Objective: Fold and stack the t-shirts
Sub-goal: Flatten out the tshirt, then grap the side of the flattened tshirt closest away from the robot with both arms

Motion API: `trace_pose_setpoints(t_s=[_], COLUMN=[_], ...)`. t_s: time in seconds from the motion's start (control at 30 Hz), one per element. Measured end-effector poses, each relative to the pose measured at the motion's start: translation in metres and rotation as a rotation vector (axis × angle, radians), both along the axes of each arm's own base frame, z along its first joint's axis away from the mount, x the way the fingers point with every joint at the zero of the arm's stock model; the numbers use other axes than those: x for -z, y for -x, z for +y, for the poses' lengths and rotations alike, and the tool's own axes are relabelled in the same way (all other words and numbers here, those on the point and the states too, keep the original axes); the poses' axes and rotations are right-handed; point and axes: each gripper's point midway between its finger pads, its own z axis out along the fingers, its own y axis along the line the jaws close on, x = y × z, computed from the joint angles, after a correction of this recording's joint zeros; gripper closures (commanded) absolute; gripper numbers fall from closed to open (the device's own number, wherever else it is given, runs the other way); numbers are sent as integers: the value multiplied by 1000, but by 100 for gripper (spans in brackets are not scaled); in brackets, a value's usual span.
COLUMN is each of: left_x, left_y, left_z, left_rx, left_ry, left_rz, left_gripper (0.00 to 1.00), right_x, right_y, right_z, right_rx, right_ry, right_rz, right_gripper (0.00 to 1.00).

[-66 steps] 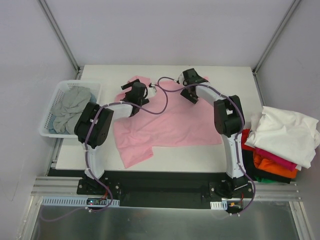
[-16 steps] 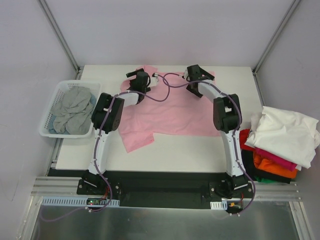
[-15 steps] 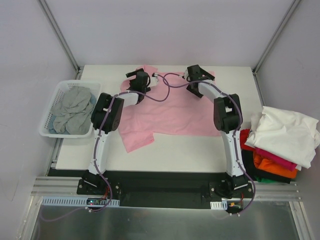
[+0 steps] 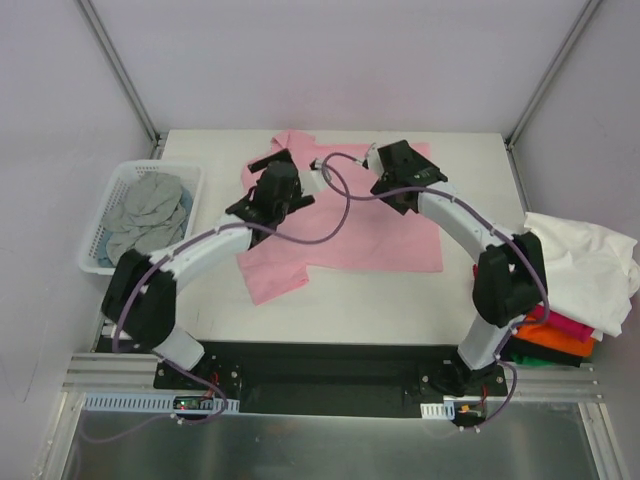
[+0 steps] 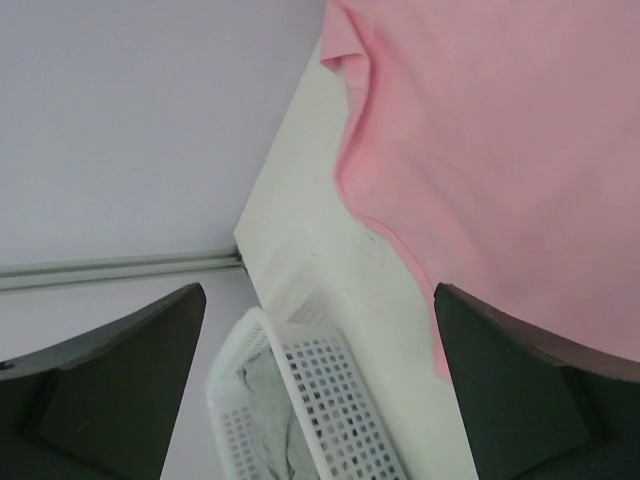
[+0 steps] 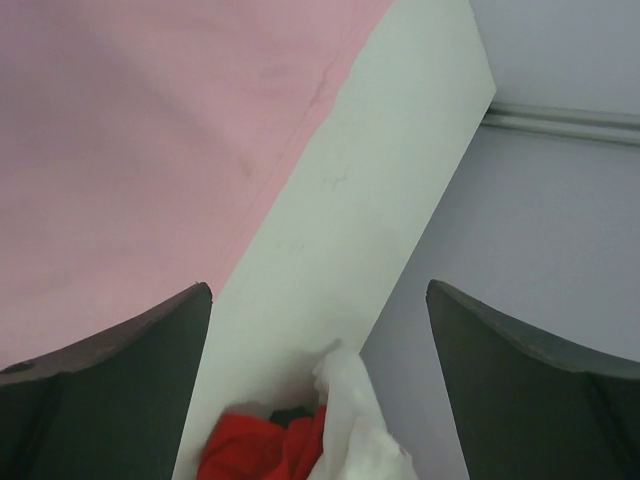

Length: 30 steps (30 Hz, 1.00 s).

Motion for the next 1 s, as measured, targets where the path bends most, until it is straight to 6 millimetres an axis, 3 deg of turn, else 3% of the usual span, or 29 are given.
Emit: trace_pose_setpoints(t_s=[0.07,0.17,0.33,0.47,0.63,1.0], left_x=[3,24,67,79,94,139], left_y=[43,101,160,183,198,220], left_z=[1,12,51,64,58,44], left_rx=[38,84,64,51,70,100], left_ry=[7,-7,-34,3,70,88], left_rz=[29,95,216,262,343,559], left_gripper=[1,1,1,1,1,2], right_x=[-2,15,58,80,98,132], right_y=[28,68,124,151,172,184], right_z=[-5,-20,-41,-47,-45,-49], right_rx=[-14,-19,-17,-20,-33,-15], right_ry=[-8,1,24,2,-43,-93], right_rz=[28,110,280,351,414,551], right_gripper=[14,16,20,22,27,37])
